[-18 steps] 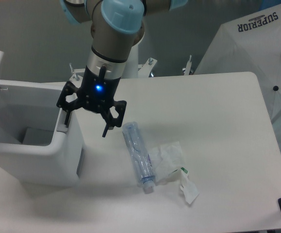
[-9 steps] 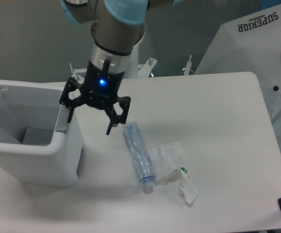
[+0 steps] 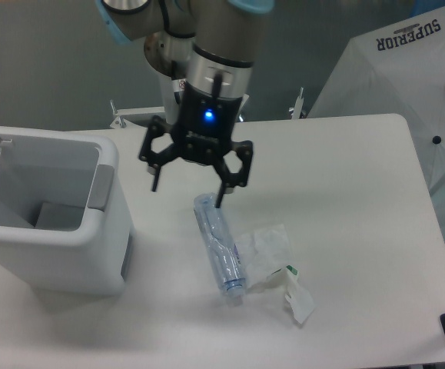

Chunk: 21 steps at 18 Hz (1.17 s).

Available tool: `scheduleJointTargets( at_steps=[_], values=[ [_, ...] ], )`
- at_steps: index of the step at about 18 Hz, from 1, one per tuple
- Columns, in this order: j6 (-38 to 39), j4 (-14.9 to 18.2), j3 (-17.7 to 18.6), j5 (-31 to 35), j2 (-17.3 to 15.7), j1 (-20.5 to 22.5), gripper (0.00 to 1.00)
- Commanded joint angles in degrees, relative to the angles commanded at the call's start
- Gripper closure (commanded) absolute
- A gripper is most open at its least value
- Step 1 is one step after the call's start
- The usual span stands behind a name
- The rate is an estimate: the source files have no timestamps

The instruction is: Open the trash can

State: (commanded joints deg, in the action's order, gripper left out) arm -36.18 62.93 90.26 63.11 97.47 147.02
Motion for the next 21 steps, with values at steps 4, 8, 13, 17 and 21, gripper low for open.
scheduleJointTargets(
  at_steps=[4, 8, 13, 17, 21],
  values=[
    [-7.4, 0.09, 0.01, 0.09, 2.2, 4.14, 0.0],
    [-18.19, 0.09, -0.35, 5.07, 4.4, 5.02, 0.0],
    [-27.26, 0.18, -0.78, 11.68, 6.33, 5.73, 0.0],
    [-33.24, 0.26, -1.4, 17.91, 8.61, 5.73, 0.0],
    [-36.24, 0.61, -2.19, 22.15, 9.85, 5.73, 0.0]
  ],
)
